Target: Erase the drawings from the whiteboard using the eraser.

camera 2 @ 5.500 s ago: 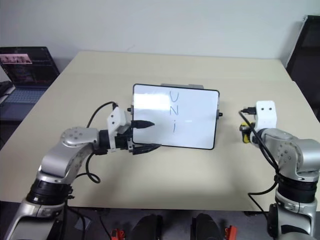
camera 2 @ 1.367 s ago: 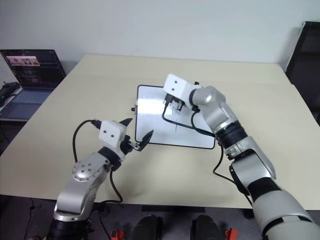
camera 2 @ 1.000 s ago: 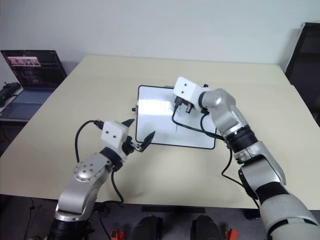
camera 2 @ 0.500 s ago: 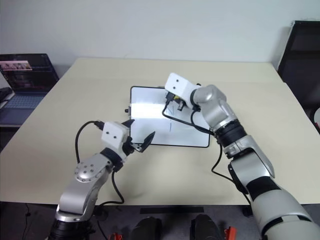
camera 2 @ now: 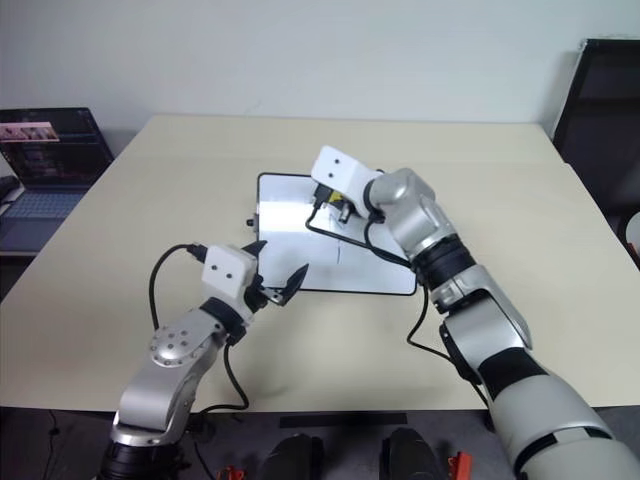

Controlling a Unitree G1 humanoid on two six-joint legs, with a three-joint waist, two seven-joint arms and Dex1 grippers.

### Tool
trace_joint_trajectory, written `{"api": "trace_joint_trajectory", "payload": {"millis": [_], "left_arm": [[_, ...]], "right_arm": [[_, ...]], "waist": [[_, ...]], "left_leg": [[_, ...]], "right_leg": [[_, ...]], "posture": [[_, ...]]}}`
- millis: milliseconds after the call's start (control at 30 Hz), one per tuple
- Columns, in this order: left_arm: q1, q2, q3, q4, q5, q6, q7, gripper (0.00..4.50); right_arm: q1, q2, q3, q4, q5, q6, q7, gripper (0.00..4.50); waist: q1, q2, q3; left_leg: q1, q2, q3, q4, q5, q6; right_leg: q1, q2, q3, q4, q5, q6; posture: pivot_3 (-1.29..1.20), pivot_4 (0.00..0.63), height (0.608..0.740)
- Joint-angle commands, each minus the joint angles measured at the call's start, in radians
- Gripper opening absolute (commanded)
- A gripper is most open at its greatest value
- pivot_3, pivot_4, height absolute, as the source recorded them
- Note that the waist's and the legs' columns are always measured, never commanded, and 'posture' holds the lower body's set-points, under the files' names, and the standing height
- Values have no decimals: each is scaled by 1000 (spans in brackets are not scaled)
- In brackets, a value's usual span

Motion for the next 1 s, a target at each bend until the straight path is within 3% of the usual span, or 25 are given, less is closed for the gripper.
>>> {"api": "trace_joint_trajectory", "payload": {"millis": [33,467,1000], "left_arm": [[-7,-3,2,-32,6,-17,4,4500],[-8,-7,-1,-28,7,-21,4,4500],[-18,-6,-5,-19,5,-24,-3,4500]], "right_arm": [[-39,23,-4,47,-3,-34,-13,1084],[-139,79,-22,201,-1,-129,-53,1084],[-34,-63,-10,120,-27,-109,-11,1084]], "waist": [[0,0,0],[2,0,1],[33,0,1]], "left_leg": [[0,0,0,0,0,0],[-5,0,1,-2,0,0],[-6,-1,-1,-3,0,0]], "right_leg": [[0,0,0,0,0,0],[-7,0,1,-1,0,0],[-6,-1,0,-6,0,0]], "posture": [[0,150,740],[0,150,740],[0,150,740]]}}
